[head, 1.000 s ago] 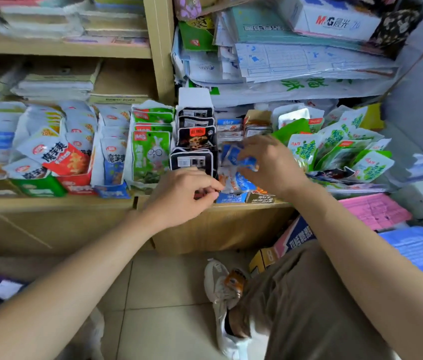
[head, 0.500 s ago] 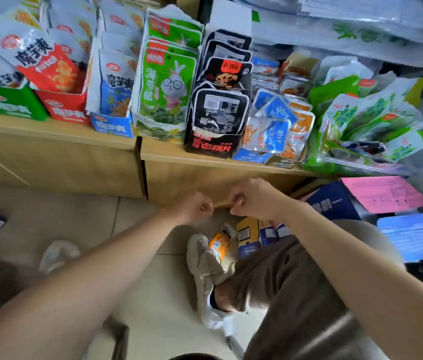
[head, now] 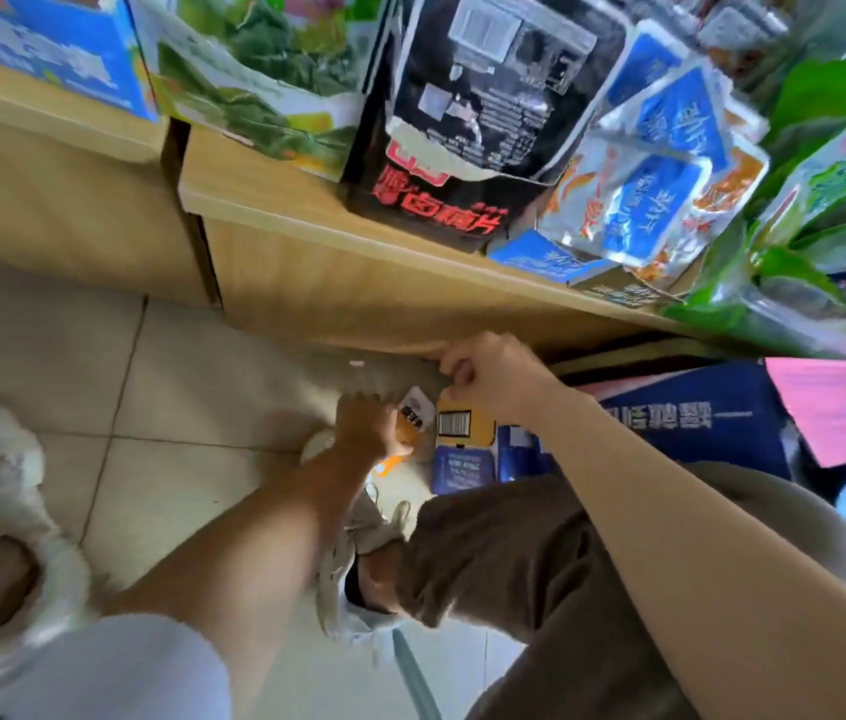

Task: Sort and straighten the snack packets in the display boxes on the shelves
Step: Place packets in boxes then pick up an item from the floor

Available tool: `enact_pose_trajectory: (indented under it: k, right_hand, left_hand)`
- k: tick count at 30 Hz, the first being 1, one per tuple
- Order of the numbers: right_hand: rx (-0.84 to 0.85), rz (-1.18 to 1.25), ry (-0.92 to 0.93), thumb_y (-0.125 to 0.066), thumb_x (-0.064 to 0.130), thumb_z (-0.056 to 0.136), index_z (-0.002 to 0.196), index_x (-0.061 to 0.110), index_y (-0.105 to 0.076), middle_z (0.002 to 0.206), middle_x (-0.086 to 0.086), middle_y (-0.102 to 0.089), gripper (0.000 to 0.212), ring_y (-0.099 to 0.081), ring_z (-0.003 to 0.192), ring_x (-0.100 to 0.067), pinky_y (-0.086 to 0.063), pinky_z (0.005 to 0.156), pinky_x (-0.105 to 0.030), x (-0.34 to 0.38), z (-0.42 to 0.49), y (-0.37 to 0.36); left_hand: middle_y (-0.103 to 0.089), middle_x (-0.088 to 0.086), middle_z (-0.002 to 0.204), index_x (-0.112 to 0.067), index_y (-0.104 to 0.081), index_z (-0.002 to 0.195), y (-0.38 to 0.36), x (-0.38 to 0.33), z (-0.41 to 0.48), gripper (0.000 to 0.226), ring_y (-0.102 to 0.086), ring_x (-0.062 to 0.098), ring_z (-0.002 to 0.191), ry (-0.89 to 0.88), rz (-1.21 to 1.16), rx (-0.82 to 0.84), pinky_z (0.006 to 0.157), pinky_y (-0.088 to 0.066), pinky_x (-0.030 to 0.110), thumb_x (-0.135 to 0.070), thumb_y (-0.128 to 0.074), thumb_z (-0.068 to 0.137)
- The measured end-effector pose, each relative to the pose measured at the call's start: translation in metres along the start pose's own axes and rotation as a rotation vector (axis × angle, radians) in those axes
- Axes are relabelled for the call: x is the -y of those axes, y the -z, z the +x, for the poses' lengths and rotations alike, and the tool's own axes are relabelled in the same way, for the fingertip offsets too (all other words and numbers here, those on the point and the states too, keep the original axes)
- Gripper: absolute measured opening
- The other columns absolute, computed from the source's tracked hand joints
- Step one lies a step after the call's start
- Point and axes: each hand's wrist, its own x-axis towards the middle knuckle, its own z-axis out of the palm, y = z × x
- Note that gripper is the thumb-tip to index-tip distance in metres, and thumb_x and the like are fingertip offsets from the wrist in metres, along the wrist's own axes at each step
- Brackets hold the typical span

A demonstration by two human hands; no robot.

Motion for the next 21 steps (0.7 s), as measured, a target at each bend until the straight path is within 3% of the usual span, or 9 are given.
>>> enact_pose_trajectory:
  k: [2,4,8,12,15,17,19,21]
  right_hand:
    - [-0.012,-0.019,0.010,-0.071,0.024,0.088,0.111,0.027,-0.068,0.101,0.005,-0.068,0.023,-0.064,0.093,-0.015,-0.057,0.087,-0.037,-0.004,-0.001,-0.001]
    - [-0.026,-0.038,0.020,-0.070,0.026,0.089,0.113,0.027,-0.068,0.101,0.006,-0.068,0.025,-0.065,0.092,-0.014,-0.058,0.086,-0.037,-0.006,-0.003,-0.002]
    - [-0.029,-0.045,0.030,-0.072,0.029,0.087,0.115,0.028,-0.066,0.104,0.005,-0.066,0.029,-0.063,0.095,-0.016,-0.057,0.087,-0.039,0.000,-0.003,-0.001]
    - [-0.058,-0.049,0.092,-0.076,0.038,0.083,0.125,0.030,-0.063,0.118,0.005,-0.067,0.044,-0.062,0.108,-0.018,-0.053,0.096,-0.040,0.015,-0.010,0.011]
    - [-0.032,-0.082,0.142,-0.079,0.047,0.075,0.139,0.030,-0.053,0.132,0.004,-0.062,0.071,-0.057,0.120,-0.021,-0.049,0.101,-0.039,0.021,-0.022,0.017]
    - [-0.005,-0.115,0.158,-0.081,0.050,0.073,0.143,0.027,-0.049,0.135,0.003,-0.058,0.080,-0.054,0.123,-0.021,-0.047,0.102,-0.037,0.023,-0.032,0.020]
    - [-0.005,-0.119,0.159,-0.083,0.044,0.073,0.138,0.025,-0.054,0.129,0.003,-0.060,0.074,-0.055,0.119,-0.019,-0.047,0.096,-0.032,0.024,-0.043,0.024]
    - [-0.043,-0.040,0.142,-0.083,0.035,0.075,0.127,0.022,-0.062,0.117,0.001,-0.063,0.058,-0.058,0.109,-0.019,-0.048,0.086,-0.029,0.023,-0.051,0.028]
  left_hand:
    - [-0.070,0.007,0.112,-0.021,-0.064,0.118,-0.012,-0.010,0.000,0.072,-0.067,0.028,0.101,0.031,0.071,-0.022,0.086,-0.048,0.037,-0.070,-0.073,0.066]
    - [-0.072,0.006,0.107,-0.017,-0.060,0.119,-0.020,-0.011,0.004,0.049,-0.069,0.026,0.095,0.016,0.102,-0.048,0.079,-0.048,0.032,-0.048,-0.070,0.081]
    - [-0.073,0.005,0.093,-0.018,-0.065,0.098,-0.023,0.003,0.006,0.021,-0.069,0.027,0.087,-0.049,-0.337,-0.062,0.066,-0.046,0.031,-0.032,-0.069,0.083]
    - [-0.070,0.001,0.086,-0.019,-0.068,0.092,0.013,0.031,-0.010,0.031,-0.065,0.021,0.082,-0.194,-0.656,-0.055,0.069,-0.050,0.036,-0.046,-0.061,0.079]
    - [-0.069,-0.005,0.076,-0.014,-0.073,0.085,0.067,0.047,-0.040,0.006,-0.063,0.005,0.073,-0.344,-0.862,-0.065,0.069,-0.052,0.030,-0.019,-0.075,0.083]
    - [-0.067,-0.011,0.073,-0.013,-0.074,0.085,0.108,0.052,-0.064,0.010,-0.059,-0.002,0.072,-0.378,-0.947,-0.045,0.067,-0.046,0.019,-0.005,-0.080,0.083]
    - [-0.068,-0.017,0.076,-0.021,-0.072,0.088,0.141,0.054,-0.089,0.016,-0.060,-0.003,0.075,-0.352,-1.020,-0.012,0.068,-0.044,0.011,-0.008,-0.080,0.084]
    - [-0.073,-0.010,0.091,-0.022,-0.073,0.097,0.164,0.056,-0.110,0.017,-0.064,0.001,0.082,-0.330,-1.064,-0.024,0.073,-0.048,0.013,-0.013,-0.080,0.085]
